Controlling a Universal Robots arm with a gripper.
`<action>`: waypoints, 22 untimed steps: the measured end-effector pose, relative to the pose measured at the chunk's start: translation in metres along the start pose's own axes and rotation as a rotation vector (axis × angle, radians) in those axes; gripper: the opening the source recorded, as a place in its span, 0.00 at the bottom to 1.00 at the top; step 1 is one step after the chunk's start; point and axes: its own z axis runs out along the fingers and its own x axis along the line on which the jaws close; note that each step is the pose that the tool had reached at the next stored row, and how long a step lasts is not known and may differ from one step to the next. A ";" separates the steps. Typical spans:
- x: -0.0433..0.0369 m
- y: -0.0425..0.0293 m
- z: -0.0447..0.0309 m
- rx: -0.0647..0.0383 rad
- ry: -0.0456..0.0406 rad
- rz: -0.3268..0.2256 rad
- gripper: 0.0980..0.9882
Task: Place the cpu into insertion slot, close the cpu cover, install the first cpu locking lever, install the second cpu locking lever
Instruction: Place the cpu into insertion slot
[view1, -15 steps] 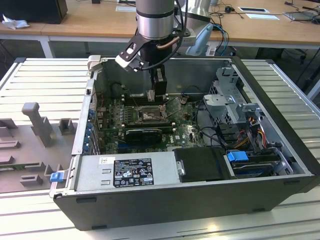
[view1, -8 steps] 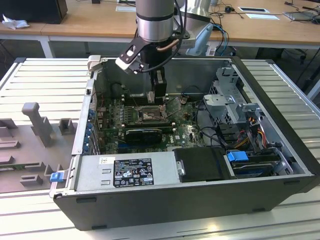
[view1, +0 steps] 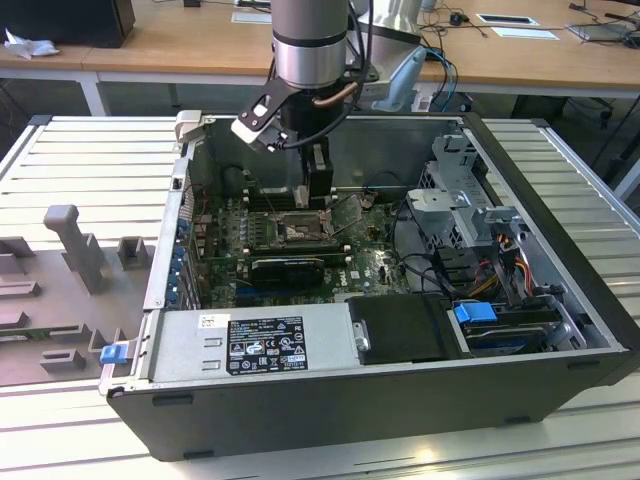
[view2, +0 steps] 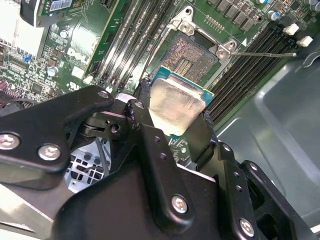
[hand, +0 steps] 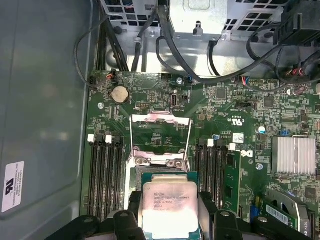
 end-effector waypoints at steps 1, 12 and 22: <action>0.0000 0.0000 0.0006 0.000 0.0000 0.000 0.48; 0.0013 -0.0055 0.0229 0.000 -0.0003 0.003 0.48; 0.0026 -0.0117 0.0372 0.000 -0.0020 0.015 0.48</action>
